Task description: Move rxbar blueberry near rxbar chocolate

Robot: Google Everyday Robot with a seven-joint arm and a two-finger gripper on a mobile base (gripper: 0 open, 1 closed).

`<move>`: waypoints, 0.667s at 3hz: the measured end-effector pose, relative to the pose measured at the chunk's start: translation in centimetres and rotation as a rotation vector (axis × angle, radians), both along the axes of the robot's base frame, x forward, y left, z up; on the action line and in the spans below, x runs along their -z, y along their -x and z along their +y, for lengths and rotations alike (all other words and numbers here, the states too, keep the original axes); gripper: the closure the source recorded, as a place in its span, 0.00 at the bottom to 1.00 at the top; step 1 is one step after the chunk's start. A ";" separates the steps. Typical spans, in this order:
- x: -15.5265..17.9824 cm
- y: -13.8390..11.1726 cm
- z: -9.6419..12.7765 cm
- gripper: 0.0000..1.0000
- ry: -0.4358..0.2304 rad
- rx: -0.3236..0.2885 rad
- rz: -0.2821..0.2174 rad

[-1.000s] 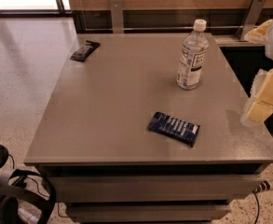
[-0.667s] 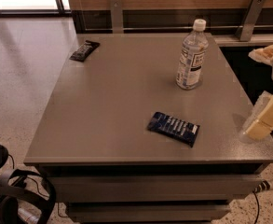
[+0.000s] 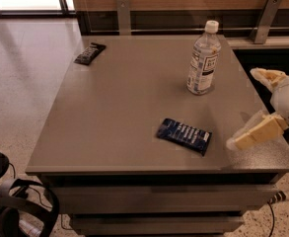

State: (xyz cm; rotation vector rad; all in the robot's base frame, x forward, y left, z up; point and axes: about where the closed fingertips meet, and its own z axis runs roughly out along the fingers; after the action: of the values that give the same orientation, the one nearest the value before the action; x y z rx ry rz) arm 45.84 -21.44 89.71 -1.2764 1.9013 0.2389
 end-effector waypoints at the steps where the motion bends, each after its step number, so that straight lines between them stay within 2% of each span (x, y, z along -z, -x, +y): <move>1: 1.0 -1.2 1.2 0.00 -0.145 -0.019 -0.039; 2: 1.9 -1.0 2.3 0.00 -0.234 -0.056 -0.045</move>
Offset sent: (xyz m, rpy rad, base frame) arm 0.0062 0.0313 -0.0317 0.3457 -0.0444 0.0941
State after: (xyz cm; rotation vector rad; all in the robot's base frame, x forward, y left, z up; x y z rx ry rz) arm 46.80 -19.12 87.86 -1.1671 1.7443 0.4448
